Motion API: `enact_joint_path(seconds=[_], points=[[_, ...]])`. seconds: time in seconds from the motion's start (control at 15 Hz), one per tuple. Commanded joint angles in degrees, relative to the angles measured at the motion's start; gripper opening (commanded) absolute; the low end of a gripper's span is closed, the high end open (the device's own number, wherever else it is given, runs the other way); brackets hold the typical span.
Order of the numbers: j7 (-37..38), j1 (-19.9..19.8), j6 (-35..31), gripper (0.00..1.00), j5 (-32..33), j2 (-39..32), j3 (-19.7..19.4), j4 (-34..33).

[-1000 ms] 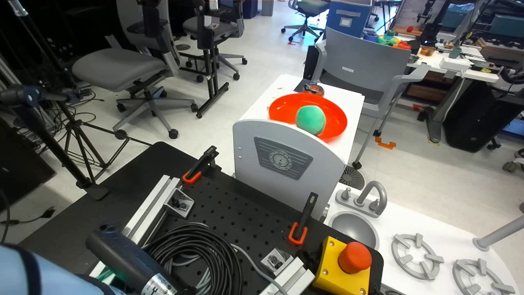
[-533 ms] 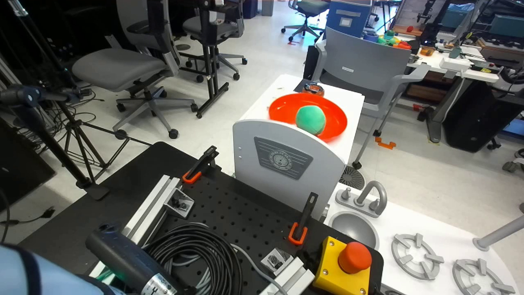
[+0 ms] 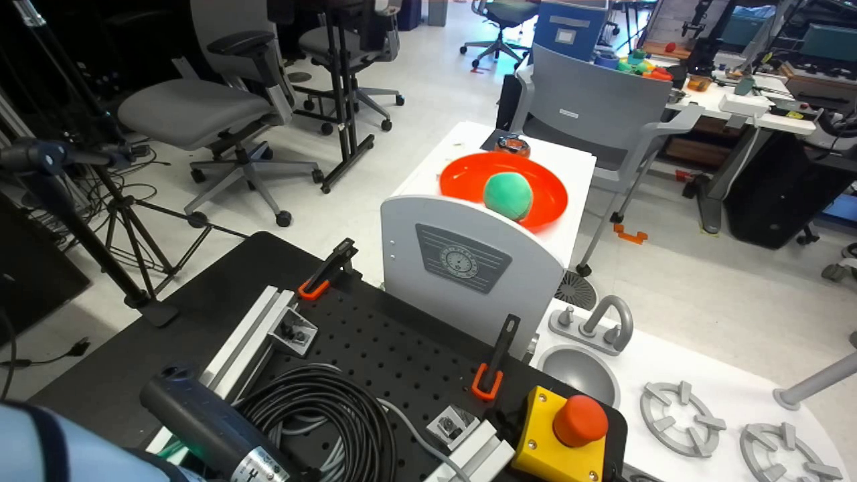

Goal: Pick up the green plush toy from the orange plate and put it on the counter

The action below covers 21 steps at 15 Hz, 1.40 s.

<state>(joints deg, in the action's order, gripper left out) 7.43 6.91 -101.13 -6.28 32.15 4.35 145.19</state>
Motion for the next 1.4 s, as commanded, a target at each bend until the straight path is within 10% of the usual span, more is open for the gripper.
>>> enact_joint_path(seconds=[0.0, 0.73, 1.33], points=[[-2.90, -1.34, 0.48, 1.00, -2.18, 2.54, -2.06, 0.47], [-4.16, -5.05, -1.44, 1.00, -5.08, 6.49, -5.77, 1.61], [8.04, -9.38, -19.67, 1.00, -4.46, 9.24, -1.88, 6.15]])
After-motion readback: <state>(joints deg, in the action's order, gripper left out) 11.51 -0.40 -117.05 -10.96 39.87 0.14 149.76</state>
